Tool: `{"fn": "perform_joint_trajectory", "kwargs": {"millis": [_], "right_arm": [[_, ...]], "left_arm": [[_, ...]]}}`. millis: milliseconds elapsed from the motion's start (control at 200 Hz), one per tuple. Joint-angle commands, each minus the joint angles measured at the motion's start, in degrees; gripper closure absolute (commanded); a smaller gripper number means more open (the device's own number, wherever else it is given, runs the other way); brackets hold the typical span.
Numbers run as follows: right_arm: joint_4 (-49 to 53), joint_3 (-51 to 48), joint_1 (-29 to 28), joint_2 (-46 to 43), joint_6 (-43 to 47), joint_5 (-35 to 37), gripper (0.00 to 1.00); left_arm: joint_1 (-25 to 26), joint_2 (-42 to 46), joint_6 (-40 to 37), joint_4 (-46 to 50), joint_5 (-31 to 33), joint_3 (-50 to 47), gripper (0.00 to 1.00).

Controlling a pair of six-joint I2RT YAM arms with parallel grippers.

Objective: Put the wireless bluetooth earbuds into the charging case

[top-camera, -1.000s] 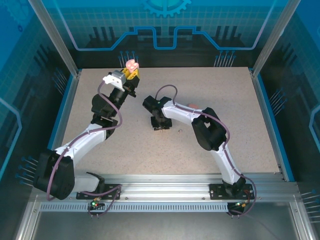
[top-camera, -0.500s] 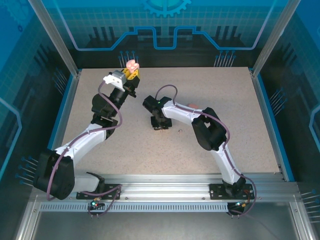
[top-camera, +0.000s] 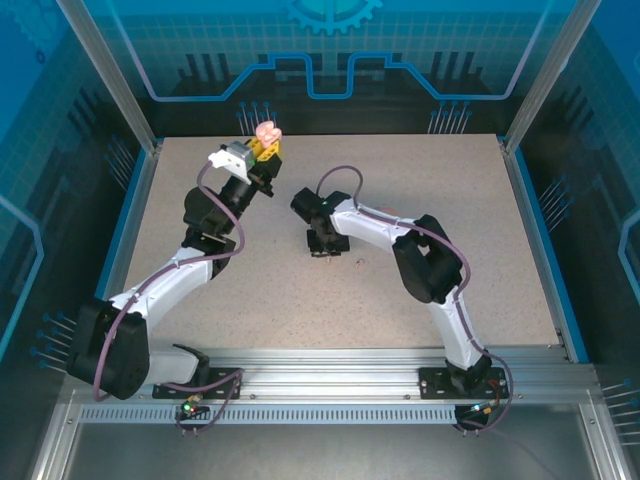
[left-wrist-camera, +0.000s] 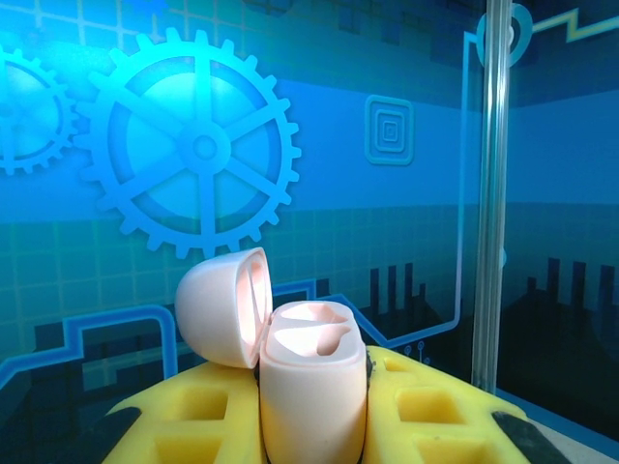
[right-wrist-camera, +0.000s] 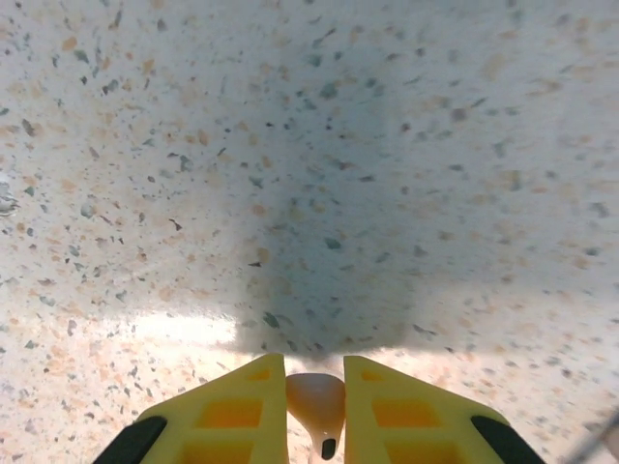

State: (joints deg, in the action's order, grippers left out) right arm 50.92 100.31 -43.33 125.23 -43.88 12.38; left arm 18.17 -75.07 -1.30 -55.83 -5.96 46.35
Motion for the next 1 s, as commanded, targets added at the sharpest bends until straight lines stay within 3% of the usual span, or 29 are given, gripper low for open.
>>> {"fn": "perform_joint_trajectory", "kwargs": {"millis": [0,430,735,995], "right_arm": [[-0.5,-0.6,0.6,-5.4,0.7,2.5,0.83],[-1.1,-0.1,3.5,-20.2,5.3,5.6,0.84],[-4.6,6.4,5.1,-28.2,14.4,3.8,0.83],[-5.8,14.0,5.1,-29.9,20.4,-0.5,0.84]], "left_arm": [[0.4,1.0,1.6,-2.6,-2.2,1.6,1.00],[0.5,1.8,1.4,-2.4,-5.0,1.2,1.00],[0.8,2.1,1.3,-1.9,-6.6,-0.3,1.00],[2.0,3.3,0.6,-0.4,-7.5,-1.9,1.00]]}}
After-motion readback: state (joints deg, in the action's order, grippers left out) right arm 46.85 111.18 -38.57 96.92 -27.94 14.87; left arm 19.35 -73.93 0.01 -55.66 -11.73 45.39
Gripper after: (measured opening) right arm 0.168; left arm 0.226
